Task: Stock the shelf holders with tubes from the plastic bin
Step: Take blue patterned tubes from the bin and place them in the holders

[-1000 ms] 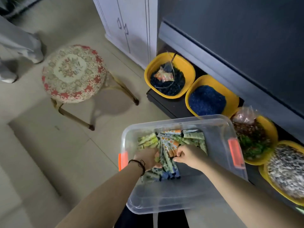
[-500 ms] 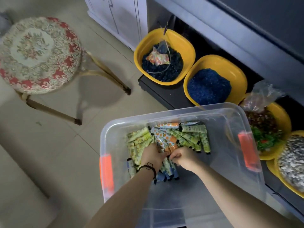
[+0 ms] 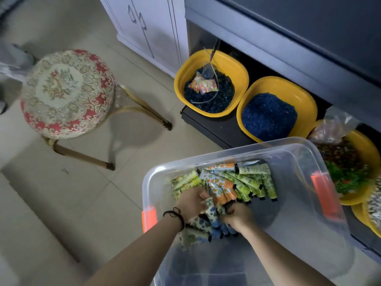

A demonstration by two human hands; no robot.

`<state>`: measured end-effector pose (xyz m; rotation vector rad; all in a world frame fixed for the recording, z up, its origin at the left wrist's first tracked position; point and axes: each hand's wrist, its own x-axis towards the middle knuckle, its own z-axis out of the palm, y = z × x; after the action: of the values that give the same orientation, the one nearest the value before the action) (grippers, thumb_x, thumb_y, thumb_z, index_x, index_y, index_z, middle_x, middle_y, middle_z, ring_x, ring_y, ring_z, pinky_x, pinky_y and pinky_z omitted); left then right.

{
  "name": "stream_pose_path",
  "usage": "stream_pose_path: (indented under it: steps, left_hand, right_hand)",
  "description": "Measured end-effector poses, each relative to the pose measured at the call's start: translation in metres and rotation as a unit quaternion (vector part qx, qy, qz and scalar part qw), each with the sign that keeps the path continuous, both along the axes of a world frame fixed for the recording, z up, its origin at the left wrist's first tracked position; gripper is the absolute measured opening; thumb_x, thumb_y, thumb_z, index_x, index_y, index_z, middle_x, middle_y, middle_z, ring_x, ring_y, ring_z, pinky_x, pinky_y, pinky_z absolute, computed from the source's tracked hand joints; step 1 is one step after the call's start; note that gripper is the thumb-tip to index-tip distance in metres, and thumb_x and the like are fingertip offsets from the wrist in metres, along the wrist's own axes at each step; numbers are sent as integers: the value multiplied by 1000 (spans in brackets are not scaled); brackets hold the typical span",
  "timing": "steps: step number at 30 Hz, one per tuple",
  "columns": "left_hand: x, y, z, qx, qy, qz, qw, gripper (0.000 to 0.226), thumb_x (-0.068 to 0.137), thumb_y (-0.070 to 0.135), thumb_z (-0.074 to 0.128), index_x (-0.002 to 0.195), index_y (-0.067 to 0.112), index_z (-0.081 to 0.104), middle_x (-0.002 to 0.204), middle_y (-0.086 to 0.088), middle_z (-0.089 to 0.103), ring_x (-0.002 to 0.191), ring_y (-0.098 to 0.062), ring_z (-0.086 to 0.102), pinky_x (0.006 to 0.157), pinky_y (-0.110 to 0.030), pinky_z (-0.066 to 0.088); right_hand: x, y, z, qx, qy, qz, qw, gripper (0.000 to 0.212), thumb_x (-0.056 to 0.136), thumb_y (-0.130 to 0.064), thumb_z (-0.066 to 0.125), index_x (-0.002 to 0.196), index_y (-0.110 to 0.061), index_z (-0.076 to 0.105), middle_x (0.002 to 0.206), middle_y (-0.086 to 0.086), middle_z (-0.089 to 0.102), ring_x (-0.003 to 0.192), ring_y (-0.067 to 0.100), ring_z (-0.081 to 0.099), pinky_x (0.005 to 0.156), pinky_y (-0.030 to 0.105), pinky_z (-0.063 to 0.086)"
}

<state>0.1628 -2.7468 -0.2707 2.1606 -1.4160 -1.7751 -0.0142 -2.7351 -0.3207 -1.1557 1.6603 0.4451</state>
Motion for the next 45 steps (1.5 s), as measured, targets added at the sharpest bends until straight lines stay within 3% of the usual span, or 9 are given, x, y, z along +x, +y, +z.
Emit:
stream_pose_path:
  steps: [5, 9, 15, 20, 24, 28, 34, 39, 45]
  left_hand:
    - [11, -5, 22, -27, 3, -76, 997, 25, 85, 7, 66, 109, 12, 63, 109, -7, 66, 95, -17, 61, 79, -22, 46]
    - [18, -14, 56, -67, 14, -131, 989, 24, 89, 13, 62, 112, 14, 62, 113, -5, 64, 100, -18, 60, 88, -28, 49]
    - [39, -68, 157, -174, 7, -192, 966, 21, 91, 21, 60, 111, 17, 61, 111, 2, 64, 91, -10, 58, 84, -22, 46]
    - [72, -127, 291, -292, -3, -190, 937, 13, 92, 20, 59, 102, 13, 63, 90, 8, 63, 75, -5, 58, 71, -17, 46]
    - [95, -160, 400, -362, -10, -181, 914, 1, 91, 20, 61, 91, 20, 61, 84, 9, 63, 71, -2, 61, 75, -25, 54]
    - [108, -178, 511, -418, -31, -214, 882, 7, 88, 24, 64, 88, 17, 64, 83, 6, 67, 67, 6, 58, 69, -12, 48]
    - [111, -187, 663, -483, 2, -225, 846, 15, 85, 20, 68, 75, 23, 58, 75, 8, 68, 63, 1, 63, 62, -13, 50]
    - [97, -194, 760, -527, 21, -245, 814, 15, 87, 15, 66, 74, 17, 59, 76, -3, 70, 62, -1, 62, 57, -15, 50]
    - [54, -230, 828, -580, 9, -250, 775, 13, 84, 18, 69, 74, 21, 61, 76, 2, 70, 66, -1, 62, 63, -12, 48]
  right_hand:
    - [-5, 3, 17, 6, -43, 27, 999, 39, 71, -39, 80, 93, -14, 60, 94, 0, 67, 85, 19, 63, 63, 30, 43]
    - [-10, -12, 59, -61, -51, 101, 992, 30, 68, -34, 83, 71, -24, 55, 73, -5, 59, 68, 13, 58, 54, 26, 35]
    - [-6, -73, 179, -201, -119, 138, 963, 42, 78, -54, 67, 93, -15, 62, 73, 3, 62, 57, 9, 49, 56, 37, 46]
    - [16, -131, 329, -296, -131, 208, 923, 38, 98, -41, 45, 74, -14, 33, 72, 2, 37, 64, 18, 47, 59, 33, 30]
    - [36, -158, 452, -367, -132, 248, 887, 37, 95, -40, 53, 76, -9, 46, 77, 2, 47, 70, 19, 52, 64, 37, 37]
    - [52, -174, 563, -441, -128, 218, 861, 44, 85, -44, 66, 71, -3, 54, 68, 8, 52, 57, 15, 43, 56, 33, 32]
    - [62, -181, 714, -511, -141, 194, 825, 20, 84, -33, 71, 71, -31, 57, 69, -4, 65, 60, 10, 65, 53, 25, 47]
    - [57, -187, 812, -577, -89, 211, 784, 27, 78, -35, 77, 71, -10, 68, 65, 8, 68, 53, 10, 49, 54, 28, 40]
    - [22, -204, 898, -572, -70, 187, 796, 22, 86, -25, 70, 87, -4, 75, 66, 8, 71, 52, 9, 60, 59, 28, 55]
